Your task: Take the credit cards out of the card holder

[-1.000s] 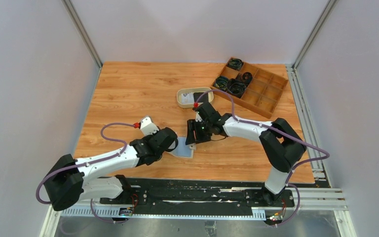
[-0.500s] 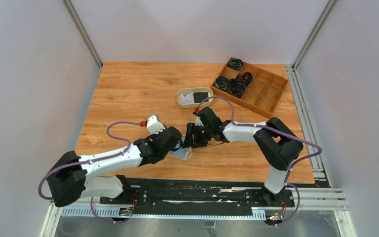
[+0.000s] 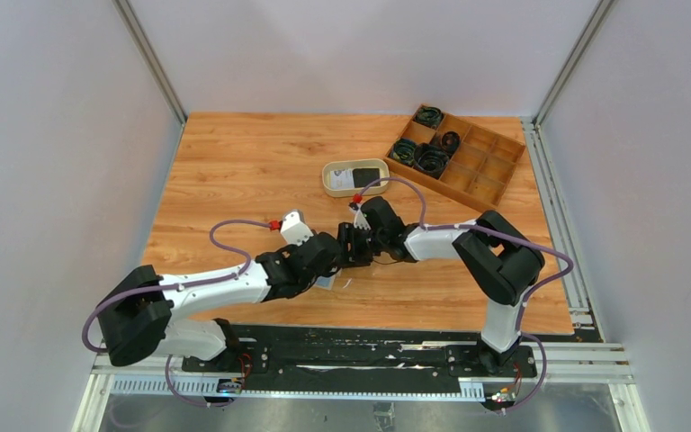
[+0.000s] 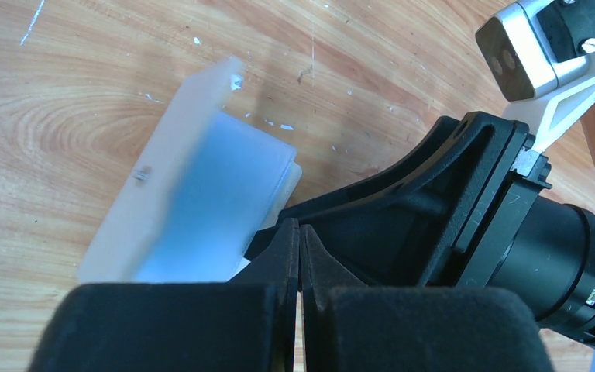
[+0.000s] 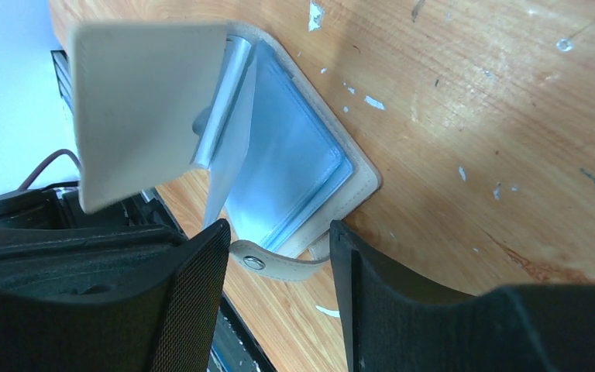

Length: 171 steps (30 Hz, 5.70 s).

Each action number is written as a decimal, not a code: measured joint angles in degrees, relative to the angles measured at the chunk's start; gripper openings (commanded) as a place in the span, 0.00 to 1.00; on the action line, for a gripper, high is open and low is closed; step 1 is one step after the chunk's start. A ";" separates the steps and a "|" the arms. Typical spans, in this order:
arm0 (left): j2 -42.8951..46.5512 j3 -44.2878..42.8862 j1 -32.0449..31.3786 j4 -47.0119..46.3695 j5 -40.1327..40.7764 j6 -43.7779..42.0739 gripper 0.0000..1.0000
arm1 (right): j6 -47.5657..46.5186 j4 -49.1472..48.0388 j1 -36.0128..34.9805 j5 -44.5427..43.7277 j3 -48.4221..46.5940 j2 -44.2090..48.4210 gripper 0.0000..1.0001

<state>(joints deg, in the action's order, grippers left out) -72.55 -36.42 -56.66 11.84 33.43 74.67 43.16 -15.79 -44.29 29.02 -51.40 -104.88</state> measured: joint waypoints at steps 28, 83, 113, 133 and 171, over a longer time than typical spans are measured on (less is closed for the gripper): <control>5.18 5.44 4.85 -1.77 -0.39 1.40 0.00 | -3.15 -2.05 6.08 4.90 4.46 2.29 0.56; 4.94 13.94 44.22 -12.72 -43.32 -27.76 0.85 | -8.39 3.10 0.37 1.77 4.72 5.66 0.59; 11.47 21.05 44.65 -14.99 -45.72 -25.99 0.57 | -10.69 12.76 -1.20 -8.83 -1.40 3.13 0.00; 9.22 23.98 44.63 -21.11 -52.15 -21.29 0.53 | -13.81 13.86 5.35 -8.24 -2.32 2.91 0.00; 8.13 25.57 44.63 -22.97 -53.64 -18.69 0.00 | -14.03 10.34 5.97 -5.84 -1.09 2.56 0.00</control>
<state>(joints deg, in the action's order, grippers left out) -64.42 -10.85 -12.03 -11.14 -20.21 55.99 29.12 -5.45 -38.33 23.18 -52.49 -102.32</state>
